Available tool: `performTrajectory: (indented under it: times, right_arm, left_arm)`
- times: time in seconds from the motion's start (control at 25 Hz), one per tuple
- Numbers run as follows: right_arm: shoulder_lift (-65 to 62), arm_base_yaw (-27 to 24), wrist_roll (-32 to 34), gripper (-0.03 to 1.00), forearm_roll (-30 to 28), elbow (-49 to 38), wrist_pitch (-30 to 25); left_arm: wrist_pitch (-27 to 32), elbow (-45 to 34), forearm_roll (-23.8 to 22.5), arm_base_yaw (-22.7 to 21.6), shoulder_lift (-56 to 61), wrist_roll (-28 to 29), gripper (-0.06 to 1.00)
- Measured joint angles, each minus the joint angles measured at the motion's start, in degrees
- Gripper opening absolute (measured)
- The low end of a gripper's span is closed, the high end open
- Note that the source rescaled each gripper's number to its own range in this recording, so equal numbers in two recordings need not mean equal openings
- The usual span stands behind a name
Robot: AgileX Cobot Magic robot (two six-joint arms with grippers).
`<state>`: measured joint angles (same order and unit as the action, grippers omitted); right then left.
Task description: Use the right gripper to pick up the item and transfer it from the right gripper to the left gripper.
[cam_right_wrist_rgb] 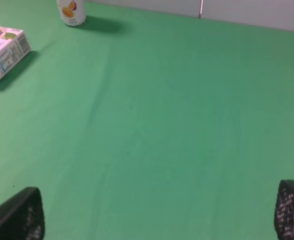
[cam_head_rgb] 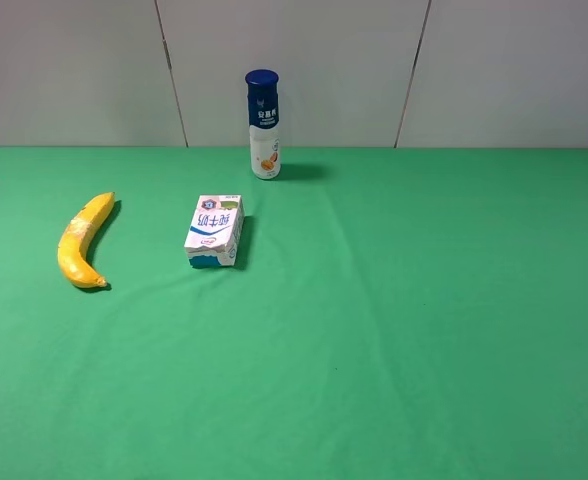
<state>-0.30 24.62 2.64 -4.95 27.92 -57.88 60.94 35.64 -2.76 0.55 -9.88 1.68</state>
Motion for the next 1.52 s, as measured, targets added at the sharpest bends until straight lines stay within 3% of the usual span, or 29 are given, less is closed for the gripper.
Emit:
performTrajectory:
  times: [0.36,1.04,1.28,1.52]
  right_arm:
    - [0.0,0.0,0.0,1.0,0.0,0.0,-0.06]
    - [0.0,0.0,0.0,1.0,0.0,0.0,-0.06]
    - [0.0,0.0,0.0,1.0,0.0,0.0,-0.06]
    - [0.0,0.0,0.0,1.0,0.0,0.0,0.0]
  left_arm:
    - [3.01,-5.39,-2.98,0.0,8.28,2.13,0.99]
    - [0.0,-7.2,-2.82,0.17,10.29,3.77,0.98]
    - [0.0,-7.2,-2.82,7.23,10.29,3.77,0.98]
    - [-0.06,-7.2,-2.98,8.26,10.29,3.77,0.98]
